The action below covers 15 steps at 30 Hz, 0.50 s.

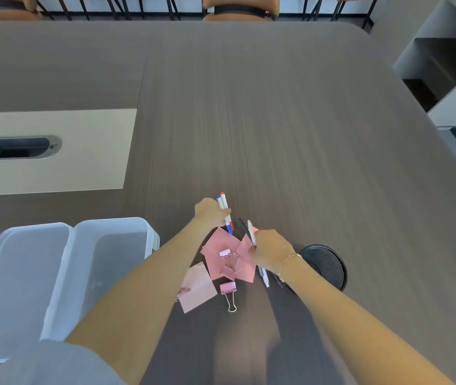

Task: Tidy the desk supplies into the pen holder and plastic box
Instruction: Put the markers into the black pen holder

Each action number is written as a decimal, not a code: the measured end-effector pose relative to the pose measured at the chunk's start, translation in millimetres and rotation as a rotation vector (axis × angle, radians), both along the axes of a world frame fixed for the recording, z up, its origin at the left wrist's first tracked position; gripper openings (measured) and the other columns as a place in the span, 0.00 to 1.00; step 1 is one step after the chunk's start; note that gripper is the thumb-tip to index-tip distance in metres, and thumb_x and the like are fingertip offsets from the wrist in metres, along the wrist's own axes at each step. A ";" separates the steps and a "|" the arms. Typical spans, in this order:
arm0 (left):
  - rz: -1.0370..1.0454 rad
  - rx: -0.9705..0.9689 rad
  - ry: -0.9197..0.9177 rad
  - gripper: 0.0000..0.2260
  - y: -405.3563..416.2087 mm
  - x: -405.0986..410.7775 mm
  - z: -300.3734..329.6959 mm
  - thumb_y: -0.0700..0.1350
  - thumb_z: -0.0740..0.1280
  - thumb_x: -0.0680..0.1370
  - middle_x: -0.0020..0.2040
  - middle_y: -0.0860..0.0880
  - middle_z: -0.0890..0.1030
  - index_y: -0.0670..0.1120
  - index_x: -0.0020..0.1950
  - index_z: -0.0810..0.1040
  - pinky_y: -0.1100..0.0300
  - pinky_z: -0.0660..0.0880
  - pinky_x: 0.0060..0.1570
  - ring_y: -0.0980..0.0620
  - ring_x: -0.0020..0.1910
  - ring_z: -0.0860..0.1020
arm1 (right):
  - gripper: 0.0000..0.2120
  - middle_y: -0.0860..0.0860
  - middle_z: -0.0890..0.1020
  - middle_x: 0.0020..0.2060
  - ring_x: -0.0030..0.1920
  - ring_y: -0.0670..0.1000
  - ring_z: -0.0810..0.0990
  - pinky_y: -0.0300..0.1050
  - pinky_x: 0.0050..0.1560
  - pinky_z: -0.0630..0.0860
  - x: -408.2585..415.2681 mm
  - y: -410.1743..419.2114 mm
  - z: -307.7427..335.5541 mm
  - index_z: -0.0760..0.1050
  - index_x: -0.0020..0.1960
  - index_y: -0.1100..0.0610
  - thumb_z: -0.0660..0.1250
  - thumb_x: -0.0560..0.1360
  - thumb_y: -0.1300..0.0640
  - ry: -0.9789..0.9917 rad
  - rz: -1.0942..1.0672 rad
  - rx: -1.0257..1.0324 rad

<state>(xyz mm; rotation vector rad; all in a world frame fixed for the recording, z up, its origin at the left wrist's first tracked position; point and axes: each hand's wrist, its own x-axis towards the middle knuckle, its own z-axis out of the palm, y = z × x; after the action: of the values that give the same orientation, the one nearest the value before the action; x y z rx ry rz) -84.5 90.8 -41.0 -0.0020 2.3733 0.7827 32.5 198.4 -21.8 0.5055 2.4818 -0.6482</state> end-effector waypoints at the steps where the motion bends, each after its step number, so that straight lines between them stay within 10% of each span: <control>1: 0.008 0.044 0.013 0.12 -7.1 -2.2 2.4 0.47 0.66 0.77 0.37 0.48 0.79 0.44 0.35 0.75 0.61 0.72 0.37 0.49 0.40 0.79 | 0.08 0.54 0.75 0.36 0.40 0.57 0.74 0.43 0.38 0.69 1.5 4.1 11.0 0.70 0.37 0.59 0.59 0.74 0.62 0.030 -0.025 -0.040; 4: 0.043 0.254 -0.021 0.09 -26.5 3.5 30.9 0.47 0.67 0.77 0.35 0.50 0.80 0.46 0.38 0.80 0.64 0.76 0.40 0.58 0.31 0.81 | 0.09 0.54 0.74 0.31 0.33 0.56 0.75 0.44 0.32 0.74 13.1 22.5 48.4 0.70 0.33 0.62 0.61 0.72 0.62 0.129 -0.129 -0.157; 9: -0.111 0.496 -0.036 0.10 -12.2 24.8 89.0 0.47 0.71 0.74 0.49 0.43 0.86 0.42 0.49 0.84 0.54 0.80 0.55 0.47 0.45 0.85 | 0.10 0.51 0.86 0.33 0.33 0.45 0.85 0.31 0.37 0.75 57.0 76.4 119.8 0.80 0.39 0.59 0.66 0.74 0.54 0.287 -0.354 -0.277; 15: -0.398 0.498 -0.050 0.10 48.3 94.8 115.6 0.45 0.71 0.74 0.45 0.43 0.87 0.38 0.48 0.82 0.72 0.78 0.38 0.53 0.36 0.81 | 0.09 0.50 0.88 0.35 0.38 0.44 0.86 0.33 0.39 0.73 100.9 119.9 133.3 0.83 0.43 0.59 0.68 0.74 0.54 0.289 -0.471 -0.282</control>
<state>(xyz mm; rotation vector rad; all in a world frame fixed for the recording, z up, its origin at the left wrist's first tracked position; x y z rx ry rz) 10.2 139.0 74.6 0.6271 1.9790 1.1260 133.3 318.4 111.5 0.9519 2.4798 -1.3158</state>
